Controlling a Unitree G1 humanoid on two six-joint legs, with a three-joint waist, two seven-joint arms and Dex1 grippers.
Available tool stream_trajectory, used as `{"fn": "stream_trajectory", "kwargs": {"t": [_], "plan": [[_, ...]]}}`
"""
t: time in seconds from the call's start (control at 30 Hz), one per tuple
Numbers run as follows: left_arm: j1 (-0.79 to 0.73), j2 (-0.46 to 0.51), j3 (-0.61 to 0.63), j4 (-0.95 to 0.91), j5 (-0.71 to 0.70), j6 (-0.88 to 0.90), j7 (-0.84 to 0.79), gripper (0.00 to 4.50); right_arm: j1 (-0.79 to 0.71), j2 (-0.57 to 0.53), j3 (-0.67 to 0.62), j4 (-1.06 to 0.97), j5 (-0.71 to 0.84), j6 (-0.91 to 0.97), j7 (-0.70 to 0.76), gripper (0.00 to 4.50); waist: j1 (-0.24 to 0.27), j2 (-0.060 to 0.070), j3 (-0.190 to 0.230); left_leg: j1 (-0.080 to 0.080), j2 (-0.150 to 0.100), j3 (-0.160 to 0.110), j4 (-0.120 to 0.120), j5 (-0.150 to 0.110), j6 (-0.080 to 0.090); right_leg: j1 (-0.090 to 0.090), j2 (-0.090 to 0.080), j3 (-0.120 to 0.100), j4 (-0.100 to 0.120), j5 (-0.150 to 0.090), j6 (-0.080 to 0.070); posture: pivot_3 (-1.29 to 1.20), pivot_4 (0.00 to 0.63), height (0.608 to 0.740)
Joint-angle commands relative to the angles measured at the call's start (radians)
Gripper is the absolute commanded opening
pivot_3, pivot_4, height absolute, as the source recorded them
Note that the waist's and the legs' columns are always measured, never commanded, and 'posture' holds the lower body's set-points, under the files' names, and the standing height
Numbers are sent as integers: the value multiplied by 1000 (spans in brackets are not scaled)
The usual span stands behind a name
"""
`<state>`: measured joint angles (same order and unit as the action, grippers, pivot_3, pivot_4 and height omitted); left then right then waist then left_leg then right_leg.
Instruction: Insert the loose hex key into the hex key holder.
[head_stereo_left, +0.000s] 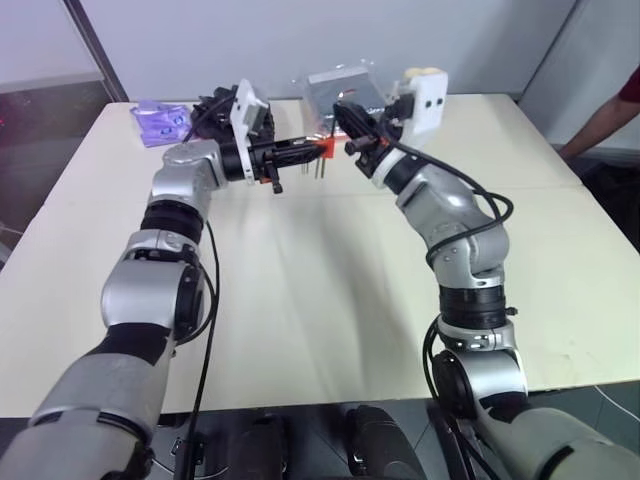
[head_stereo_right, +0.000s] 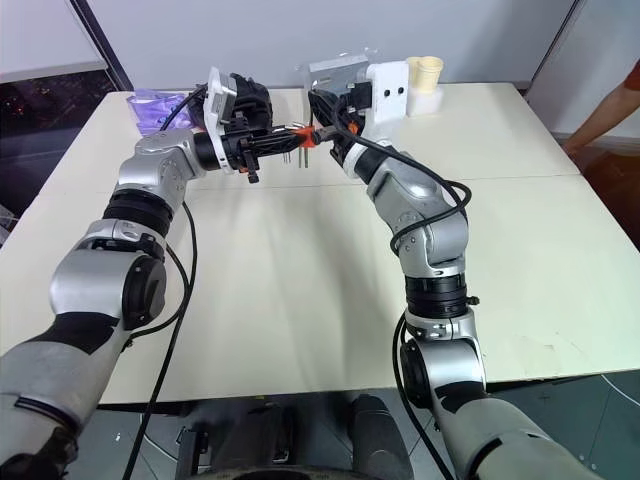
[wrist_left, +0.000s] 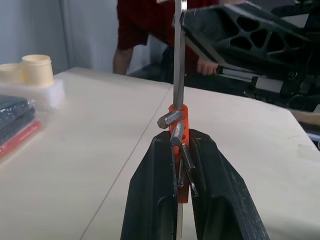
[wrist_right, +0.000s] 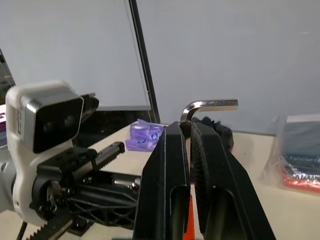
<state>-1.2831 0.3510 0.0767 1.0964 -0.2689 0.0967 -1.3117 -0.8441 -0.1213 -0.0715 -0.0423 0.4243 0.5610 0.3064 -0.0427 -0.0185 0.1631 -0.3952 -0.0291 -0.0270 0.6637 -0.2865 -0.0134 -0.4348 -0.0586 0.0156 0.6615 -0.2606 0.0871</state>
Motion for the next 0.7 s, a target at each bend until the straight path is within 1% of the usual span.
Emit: {"fn": "stream_trajectory", "kwargs": {"t": [0.03, 0.2, 0.23, 0.27, 0.33, 0.47, 0.5, 0.7], "plan": [[-31, 11, 31, -37, -15, -12, 0, 0, -3, -12, 9, -19, -3, -3, 13, 48, 0, 0, 0, 0, 0, 0, 0, 0, 0, 0, 0, 0, 0, 0, 0, 0, 150, 740], [-28, 10, 33, -40, -13, -12, -3, 0, -3, -17, 8, -17, -7, -2, 13, 48, 0, 0, 0, 0, 0, 0, 0, 0, 0, 0, 0, 0, 0, 0, 0, 0, 150, 740], [-27, 11, 33, -40, -12, -12, -4, 0, -4, -19, 8, -15, -13, -5, 8, 756, 0, 0, 0, 0, 0, 0, 0, 0, 0, 0, 0, 0, 0, 0, 0, 0, 150, 740], [-27, 11, 34, -40, -11, -12, -5, 0, -5, -20, 5, -13, -15, -7, 5, 1094, 0, 0, 0, 0, 0, 0, 0, 0, 0, 0, 0, 0, 0, 0, 0, 0, 150, 740], [-26, 11, 36, -39, -9, -12, -6, 0, -6, -28, 5, -9, -23, -17, 9, 2000, 0, 0, 0, 0, 0, 0, 0, 0, 0, 0, 0, 0, 0, 0, 0, 0, 150, 740], [-26, 13, 37, -38, -8, -11, -5, 0, -11, -47, -4, -14, -33, -16, 8, 4183, 0, 0, 0, 0, 0, 0, 0, 0, 0, 0, 0, 0, 0, 0, 0, 0, 150, 740], [-26, 13, 37, -37, -8, -11, -5, 0, -10, -54, -4, -17, -34, -13, 11, 4447, 0, 0, 0, 0, 0, 0, 0, 0, 0, 0, 0, 0, 0, 0, 0, 0, 150, 740], [-25, 14, 40, -39, -15, 16, -11, 0, 21, -123, -28, -72, -17, -1, 34, 4447, 1, 0, 0, 0, 0, 0, 0, 0, 0, 0, 0, 0, 0, 0, 0, 0, 150, 740]]}}
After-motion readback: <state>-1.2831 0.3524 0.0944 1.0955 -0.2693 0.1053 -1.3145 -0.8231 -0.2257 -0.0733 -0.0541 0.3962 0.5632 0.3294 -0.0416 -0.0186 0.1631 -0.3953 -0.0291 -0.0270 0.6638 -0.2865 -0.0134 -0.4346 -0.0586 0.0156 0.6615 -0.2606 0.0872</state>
